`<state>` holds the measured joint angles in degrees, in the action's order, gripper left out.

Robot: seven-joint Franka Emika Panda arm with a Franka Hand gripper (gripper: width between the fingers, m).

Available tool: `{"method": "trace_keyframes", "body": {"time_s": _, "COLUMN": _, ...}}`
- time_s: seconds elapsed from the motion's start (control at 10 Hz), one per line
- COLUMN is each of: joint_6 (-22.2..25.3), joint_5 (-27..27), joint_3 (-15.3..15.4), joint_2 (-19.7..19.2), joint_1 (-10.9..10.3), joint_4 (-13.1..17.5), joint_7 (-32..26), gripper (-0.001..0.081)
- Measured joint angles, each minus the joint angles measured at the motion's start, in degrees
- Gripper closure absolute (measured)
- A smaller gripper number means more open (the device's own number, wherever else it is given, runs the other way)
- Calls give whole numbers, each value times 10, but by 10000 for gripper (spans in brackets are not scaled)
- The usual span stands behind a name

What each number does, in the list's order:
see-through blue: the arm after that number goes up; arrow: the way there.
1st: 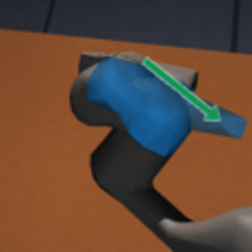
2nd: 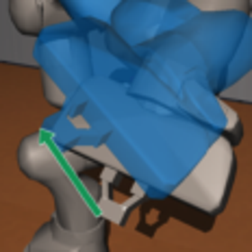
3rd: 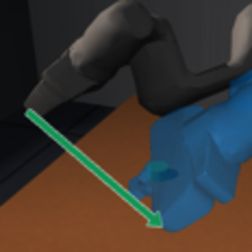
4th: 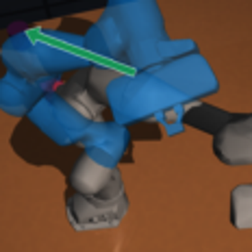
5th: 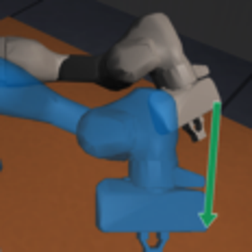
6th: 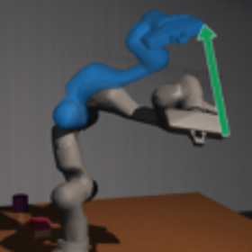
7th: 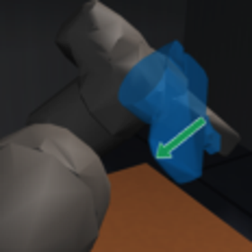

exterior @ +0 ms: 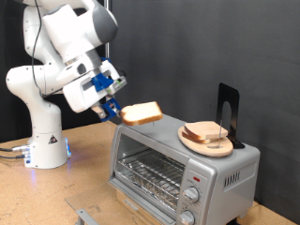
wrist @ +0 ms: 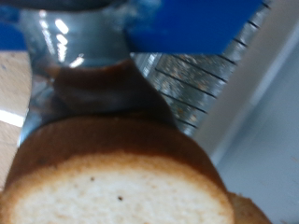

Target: Make a piece of toast with the oven

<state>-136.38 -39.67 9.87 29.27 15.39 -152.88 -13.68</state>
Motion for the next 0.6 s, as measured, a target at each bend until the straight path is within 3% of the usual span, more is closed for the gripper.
{"method": "trace_keyframes", "body": {"time_s": 0.3, "joint_6": -24, "joint_5": 24, "joint_3": -7, "joint_2": -18, "joint_1": 24, "joint_4": -25, "joint_7": -14, "gripper": 406}}
{"method": "trace_keyframes", "body": {"time_s": 0.6, "joint_6": -92, "joint_5": 29, "joint_3": -7, "joint_2": -59, "joint_1": 27, "joint_4": -51, "joint_7": -44, "gripper": 406}}
